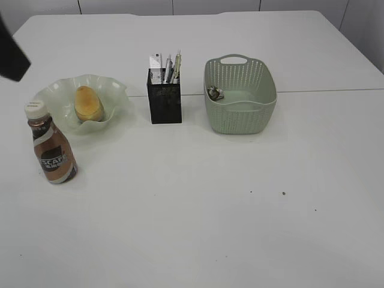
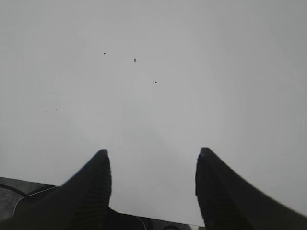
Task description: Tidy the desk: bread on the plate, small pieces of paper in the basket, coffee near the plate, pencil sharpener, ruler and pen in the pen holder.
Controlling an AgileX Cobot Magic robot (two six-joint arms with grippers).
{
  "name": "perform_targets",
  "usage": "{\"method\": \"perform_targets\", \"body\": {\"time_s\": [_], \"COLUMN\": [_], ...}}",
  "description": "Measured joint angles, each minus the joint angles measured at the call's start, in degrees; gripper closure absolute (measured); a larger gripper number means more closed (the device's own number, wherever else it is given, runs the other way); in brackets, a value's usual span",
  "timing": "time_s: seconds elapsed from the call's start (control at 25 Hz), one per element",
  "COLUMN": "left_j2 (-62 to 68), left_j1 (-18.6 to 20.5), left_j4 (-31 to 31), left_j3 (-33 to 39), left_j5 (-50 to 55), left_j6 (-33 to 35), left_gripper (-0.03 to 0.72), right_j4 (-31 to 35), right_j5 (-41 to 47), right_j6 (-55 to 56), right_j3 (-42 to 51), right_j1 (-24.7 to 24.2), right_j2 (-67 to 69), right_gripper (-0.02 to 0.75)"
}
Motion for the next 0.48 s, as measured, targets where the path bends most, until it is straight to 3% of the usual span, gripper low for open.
{"method": "perform_targets", "body": {"time_s": [0.48], "left_j2": [-34.0], "left_j1": [-0.1], "left_j4": [-1.0], "left_j3": [35.2], "left_j5": [-17.7], "left_j6": [7.0], "left_gripper": [0.297], "right_j4": [1.2], "right_j5": [-3.3], "right_j6": [-5.1], "right_j3": [10.6], "right_j1": [0.0], "right_j2": [-21.7], "right_gripper": [0.320]}}
